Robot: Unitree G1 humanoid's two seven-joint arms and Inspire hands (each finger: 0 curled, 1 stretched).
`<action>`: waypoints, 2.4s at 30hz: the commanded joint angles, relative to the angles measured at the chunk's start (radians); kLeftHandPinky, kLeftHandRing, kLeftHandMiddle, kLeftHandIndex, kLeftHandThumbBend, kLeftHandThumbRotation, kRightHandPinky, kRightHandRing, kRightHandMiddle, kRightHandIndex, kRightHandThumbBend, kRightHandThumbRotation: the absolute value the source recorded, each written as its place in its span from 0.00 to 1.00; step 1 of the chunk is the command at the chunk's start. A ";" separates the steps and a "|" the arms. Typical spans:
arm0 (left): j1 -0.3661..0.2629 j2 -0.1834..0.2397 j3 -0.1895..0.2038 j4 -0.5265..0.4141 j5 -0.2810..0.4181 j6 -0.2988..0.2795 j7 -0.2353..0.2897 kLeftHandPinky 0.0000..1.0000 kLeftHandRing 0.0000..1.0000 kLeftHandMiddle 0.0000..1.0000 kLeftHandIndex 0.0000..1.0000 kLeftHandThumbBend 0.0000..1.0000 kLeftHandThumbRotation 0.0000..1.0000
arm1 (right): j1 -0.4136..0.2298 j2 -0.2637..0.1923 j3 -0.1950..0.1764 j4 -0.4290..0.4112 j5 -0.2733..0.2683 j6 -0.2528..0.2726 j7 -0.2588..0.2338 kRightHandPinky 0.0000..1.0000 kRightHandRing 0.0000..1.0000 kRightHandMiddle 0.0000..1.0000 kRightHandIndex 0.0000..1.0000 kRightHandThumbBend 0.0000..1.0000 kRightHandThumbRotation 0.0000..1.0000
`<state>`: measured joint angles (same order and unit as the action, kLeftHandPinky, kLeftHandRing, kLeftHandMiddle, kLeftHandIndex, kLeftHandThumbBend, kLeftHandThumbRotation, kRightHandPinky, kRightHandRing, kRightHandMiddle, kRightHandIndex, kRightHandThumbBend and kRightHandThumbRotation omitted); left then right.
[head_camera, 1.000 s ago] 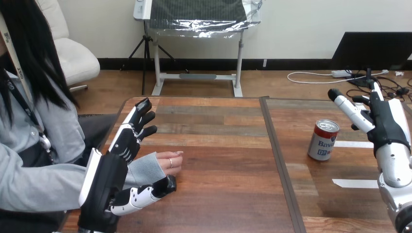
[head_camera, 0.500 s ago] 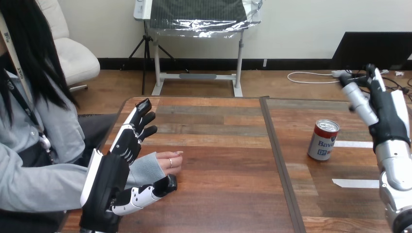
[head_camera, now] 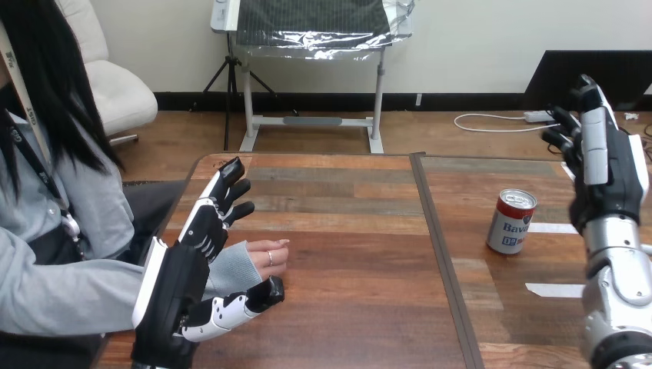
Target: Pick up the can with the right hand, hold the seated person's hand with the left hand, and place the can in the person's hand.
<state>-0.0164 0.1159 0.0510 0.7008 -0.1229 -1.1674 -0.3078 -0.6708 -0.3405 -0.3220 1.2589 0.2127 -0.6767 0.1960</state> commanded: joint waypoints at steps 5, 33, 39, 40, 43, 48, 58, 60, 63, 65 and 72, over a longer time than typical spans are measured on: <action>-0.072 -0.006 -0.003 0.022 -0.010 -0.015 -0.005 0.84 0.92 0.95 0.93 1.00 0.55 | -0.028 0.084 -0.073 -0.110 0.138 -0.005 0.143 0.75 0.83 0.88 0.90 1.00 0.92; -0.095 -0.023 -0.005 0.048 -0.002 -0.029 -0.002 0.84 0.92 0.95 0.92 1.00 0.55 | 0.070 0.241 -0.049 -0.340 0.217 0.146 0.299 0.77 0.84 0.85 0.88 1.00 0.87; -0.093 -0.026 -0.006 0.048 -0.004 -0.031 -0.003 0.84 0.92 0.95 0.92 1.00 0.55 | 0.087 0.269 -0.037 -0.361 0.208 0.159 0.294 0.78 0.85 0.86 0.88 1.00 0.83; -0.092 -0.027 -0.006 0.047 -0.006 -0.030 -0.005 0.84 0.92 0.95 0.93 1.00 0.55 | 0.089 0.274 -0.035 -0.364 0.208 0.160 0.295 0.78 0.85 0.86 0.88 1.00 0.82; -0.094 -0.027 -0.011 0.047 -0.018 -0.029 -0.015 0.84 0.92 0.95 0.93 1.00 0.55 | 0.096 0.291 -0.031 -0.376 0.205 0.165 0.277 0.78 0.85 0.86 0.87 1.00 0.80; -0.092 -0.027 -0.014 0.042 -0.032 -0.022 -0.029 0.85 0.93 0.95 0.93 1.00 0.54 | 0.109 0.316 -0.016 -0.400 0.194 0.165 0.252 0.73 0.80 0.81 0.82 1.00 0.75; -0.090 -0.029 -0.006 0.044 -0.035 -0.027 -0.035 0.85 0.92 0.95 0.93 1.00 0.53 | 0.127 0.378 -0.028 -0.507 0.277 0.316 0.223 0.25 0.31 0.39 0.45 0.85 0.40; -0.090 -0.030 -0.005 0.044 -0.031 -0.028 -0.032 0.85 0.92 0.95 0.93 1.00 0.53 | 0.130 0.383 -0.031 -0.512 0.290 0.329 0.230 0.16 0.20 0.27 0.33 0.77 0.28; -0.090 -0.030 -0.003 0.046 -0.029 -0.030 -0.029 0.85 0.92 0.95 0.93 1.00 0.53 | 0.137 0.390 -0.033 -0.518 0.296 0.338 0.225 0.08 0.10 0.14 0.18 0.61 0.14; -0.089 -0.031 -0.003 0.045 -0.027 -0.030 -0.028 0.85 0.92 0.95 0.93 1.00 0.54 | 0.142 0.395 -0.032 -0.528 0.295 0.347 0.211 0.04 0.05 0.07 0.09 0.49 0.07; -0.088 -0.029 -0.002 0.050 -0.028 -0.038 -0.029 0.85 0.92 0.95 0.93 1.00 0.54 | 0.157 0.392 -0.037 -0.543 0.309 0.405 0.216 0.01 0.01 0.01 0.02 0.30 0.01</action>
<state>-0.0459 0.0939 0.0493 0.7471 -0.1499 -1.1788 -0.3407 -0.4935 0.0583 -0.3538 0.7826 0.4978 -0.3011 0.4106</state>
